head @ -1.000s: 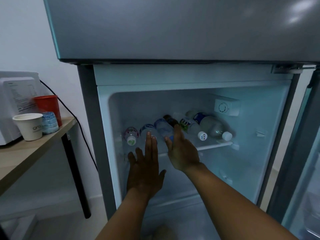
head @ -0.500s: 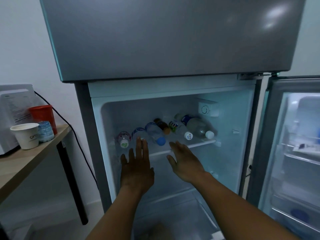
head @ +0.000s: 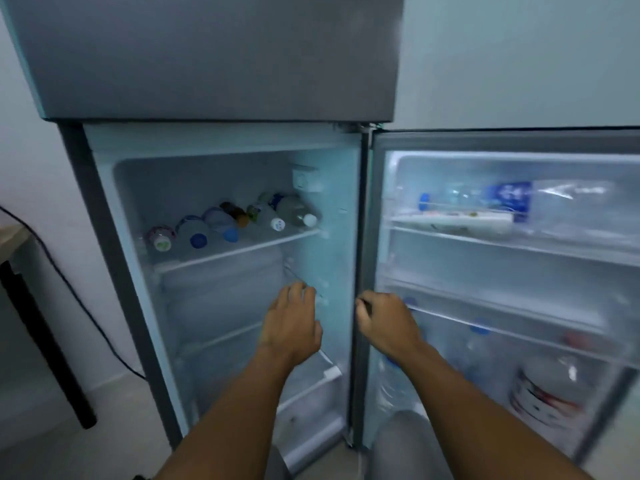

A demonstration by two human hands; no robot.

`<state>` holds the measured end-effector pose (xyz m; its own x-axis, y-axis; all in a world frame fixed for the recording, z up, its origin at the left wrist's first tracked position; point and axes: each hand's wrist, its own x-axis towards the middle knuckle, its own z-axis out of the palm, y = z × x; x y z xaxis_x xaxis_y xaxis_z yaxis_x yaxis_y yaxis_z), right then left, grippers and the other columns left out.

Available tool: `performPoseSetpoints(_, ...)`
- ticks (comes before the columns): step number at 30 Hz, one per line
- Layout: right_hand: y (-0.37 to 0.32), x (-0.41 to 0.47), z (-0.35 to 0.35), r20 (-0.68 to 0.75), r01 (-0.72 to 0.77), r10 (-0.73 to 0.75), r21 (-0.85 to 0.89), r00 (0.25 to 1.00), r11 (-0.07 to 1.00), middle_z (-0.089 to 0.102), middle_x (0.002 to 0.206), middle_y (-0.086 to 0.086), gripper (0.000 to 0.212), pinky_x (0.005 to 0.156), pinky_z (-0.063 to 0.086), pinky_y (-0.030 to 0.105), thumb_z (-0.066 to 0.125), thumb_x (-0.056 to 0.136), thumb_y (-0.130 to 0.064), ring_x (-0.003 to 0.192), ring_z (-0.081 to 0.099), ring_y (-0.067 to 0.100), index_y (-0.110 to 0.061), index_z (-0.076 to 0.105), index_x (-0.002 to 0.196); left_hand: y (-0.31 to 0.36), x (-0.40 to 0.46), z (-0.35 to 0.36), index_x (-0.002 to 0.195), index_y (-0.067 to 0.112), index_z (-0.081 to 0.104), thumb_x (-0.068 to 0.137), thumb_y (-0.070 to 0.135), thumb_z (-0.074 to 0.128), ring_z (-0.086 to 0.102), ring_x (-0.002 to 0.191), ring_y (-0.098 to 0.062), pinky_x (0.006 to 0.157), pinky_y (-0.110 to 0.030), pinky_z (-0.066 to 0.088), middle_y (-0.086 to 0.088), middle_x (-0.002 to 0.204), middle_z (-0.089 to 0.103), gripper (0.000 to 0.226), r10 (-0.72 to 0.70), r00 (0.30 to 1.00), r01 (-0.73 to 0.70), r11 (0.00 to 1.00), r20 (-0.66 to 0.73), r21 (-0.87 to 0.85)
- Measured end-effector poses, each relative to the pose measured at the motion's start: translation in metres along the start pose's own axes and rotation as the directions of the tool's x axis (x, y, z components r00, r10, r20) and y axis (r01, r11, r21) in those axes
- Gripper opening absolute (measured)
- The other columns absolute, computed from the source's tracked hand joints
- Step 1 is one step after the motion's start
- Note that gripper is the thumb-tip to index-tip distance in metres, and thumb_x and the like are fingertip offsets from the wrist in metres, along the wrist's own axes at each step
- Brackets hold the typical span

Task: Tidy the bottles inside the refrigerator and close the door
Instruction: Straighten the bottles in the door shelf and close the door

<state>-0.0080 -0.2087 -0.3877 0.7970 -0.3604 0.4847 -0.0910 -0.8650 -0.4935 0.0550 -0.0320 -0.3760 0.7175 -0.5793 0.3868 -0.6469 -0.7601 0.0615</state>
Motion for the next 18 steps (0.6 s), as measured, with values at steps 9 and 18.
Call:
performPoseSetpoints(9,0.078,-0.075,-0.061,-0.039,-0.261,0.259,-0.242,0.965,0.935,0.060,0.125,0.011,0.039,0.102,0.044,0.042,0.054,0.087,-0.023,0.118,0.051,0.031,-0.015,0.058,0.126,0.103,-0.001,0.023,0.138,0.018,0.038,0.088,0.030,0.053,0.048,0.120,-0.029,0.088,-0.046,0.050,-0.005,0.135,0.041,0.054,0.224,0.957,-0.203,0.971,0.185,-0.125)
performPoseSetpoints(18,0.122,-0.079,-0.061,-0.161,-0.364,0.326,-0.398,0.932,0.842,0.044,0.146,0.012,0.062,0.112,0.034,0.041,0.062,0.092,-0.027,0.132,0.039,0.029,-0.015,0.036,0.147,0.124,0.021,0.062,0.151,0.022,0.019,0.088,0.021,0.057,0.043,0.125,-0.027,0.084,-0.040,0.054,-0.001,0.147,0.032,0.074,0.265,0.961,-0.239,0.943,0.085,-0.232)
